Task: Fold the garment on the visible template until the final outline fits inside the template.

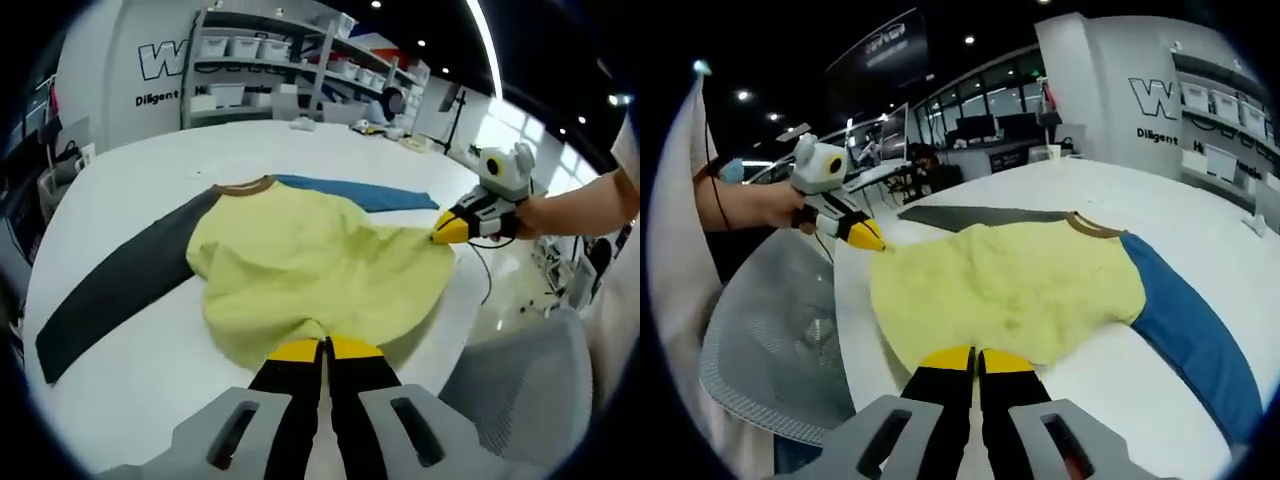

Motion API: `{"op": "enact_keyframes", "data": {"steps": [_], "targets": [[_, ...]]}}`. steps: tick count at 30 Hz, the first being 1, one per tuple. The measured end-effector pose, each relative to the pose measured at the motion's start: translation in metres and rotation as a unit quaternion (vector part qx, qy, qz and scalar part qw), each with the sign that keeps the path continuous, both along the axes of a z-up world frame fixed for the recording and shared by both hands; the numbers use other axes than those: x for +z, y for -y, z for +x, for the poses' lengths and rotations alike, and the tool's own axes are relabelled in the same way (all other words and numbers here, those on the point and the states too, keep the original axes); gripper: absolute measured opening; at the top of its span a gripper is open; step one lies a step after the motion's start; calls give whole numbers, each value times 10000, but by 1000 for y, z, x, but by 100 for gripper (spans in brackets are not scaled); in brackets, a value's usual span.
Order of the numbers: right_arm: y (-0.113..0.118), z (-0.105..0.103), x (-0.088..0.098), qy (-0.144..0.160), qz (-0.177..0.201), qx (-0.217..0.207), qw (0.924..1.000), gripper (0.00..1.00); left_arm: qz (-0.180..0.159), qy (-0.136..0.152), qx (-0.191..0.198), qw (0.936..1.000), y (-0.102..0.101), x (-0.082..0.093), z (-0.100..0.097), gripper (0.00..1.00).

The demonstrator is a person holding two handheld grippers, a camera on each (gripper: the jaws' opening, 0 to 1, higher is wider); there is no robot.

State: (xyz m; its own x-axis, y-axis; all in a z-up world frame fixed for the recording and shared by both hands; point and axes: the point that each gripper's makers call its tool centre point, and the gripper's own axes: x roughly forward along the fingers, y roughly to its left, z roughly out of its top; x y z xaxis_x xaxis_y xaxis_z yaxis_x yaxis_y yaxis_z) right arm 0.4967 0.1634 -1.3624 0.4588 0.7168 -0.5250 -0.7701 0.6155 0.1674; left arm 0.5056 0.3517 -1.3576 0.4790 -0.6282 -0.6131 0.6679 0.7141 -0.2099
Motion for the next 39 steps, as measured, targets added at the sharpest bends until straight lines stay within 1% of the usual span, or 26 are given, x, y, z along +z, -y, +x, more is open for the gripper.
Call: {"op": "enact_keyframes", "data": {"steps": [3,5,7,10,12,13,14,15,17,18,20,22,24,25,26,28,31,32,33,34,35,36,37,38,39], "targets": [[-2,-3,4,3,-20,-9,10000,0,-31,16,3,10000,-1,7,-5,2],[-3,-4,3,-8,-66,-4,10000,0,-23,32,2,10000,-2,8,-6,2],[-2,-2,-2,-49,-124,-33,9999,0,20,17,4,10000,-3,4,-5,2],[-3,6,-7,14,-94,-98,9999,0,59,14,25,10000,-3,-6,2,2],[-5,15,-17,-43,-98,-174,9998,0,99,-86,110,9999,-3,-17,9,2],[-8,20,-23,-78,-117,-177,9997,0,98,-92,131,9998,-1,-22,14,2],[-9,24,-26,-66,-120,-175,9998,0,106,-99,172,9997,-1,-24,18,2],[-10,30,-31,-125,-124,-222,9996,0,118,-108,230,9996,0,-27,24,2],[-12,38,-35,-113,-113,-233,9996,0,175,-104,312,9993,-1,-31,36,2],[-13,44,-37,-193,-103,-296,9993,0,169,-110,339,9992,-1,-32,40,2],[-17,53,-41,-127,-132,-248,9995,0,196,-137,429,9988,-3,-36,51,2],[-16,61,-45,-208,-207,-261,9992,1,266,-184,490,9983,-6,-42,59,2],[-11,71,-42,-89,-220,-388,9990,5,364,-227,593,9973,-12,-47,66,2],[-8,74,-40,-112,-173,-468,9987,7,403,-233,646,9968,-15,-49,68,2],[-3,75,-34,-82,-76,-582,9982,8,416,-275,708,9962,-18,-52,72,2],[1,70,-27,-30,62,-640,9979,8,349,-296,877,9951,-22,-53,77,2],[8,45,-30,-47,-12,-585,9983,9,321,-335,943,9945,-26,-55,81,2],[9,36,-34,-66,-44,-526,9986,9,319,-327,956,9944,-26,-56,82,2],[10,15,-45,-181,-180,-339,9991,10,316,-339,961,9943,-27,-56,82,2],[10,11,-47,-185,-217,-304,9991,11,303,-350,956,9943,-27,-56,82,2],[8,-3,-53,-225,-232,-179,9993,12,292,-347,945,9945,-26,-55,82,2],[6,-12,-57,-239,-261,-83,9993,13,298,-337,926,9947,-26,-55,82,2],[5,-18,-60,-206,-357,20,9991,14,309,-323,875,9952,-25,-55,81,2],[4,-25,-67,-169,-530,173,9983,15,325,-302,834,9955,-25,-54,80,2],[2,-28,-69,-144,-559,235,9981,16,353,-278,791,9959,-25,-54,80,2]]}}
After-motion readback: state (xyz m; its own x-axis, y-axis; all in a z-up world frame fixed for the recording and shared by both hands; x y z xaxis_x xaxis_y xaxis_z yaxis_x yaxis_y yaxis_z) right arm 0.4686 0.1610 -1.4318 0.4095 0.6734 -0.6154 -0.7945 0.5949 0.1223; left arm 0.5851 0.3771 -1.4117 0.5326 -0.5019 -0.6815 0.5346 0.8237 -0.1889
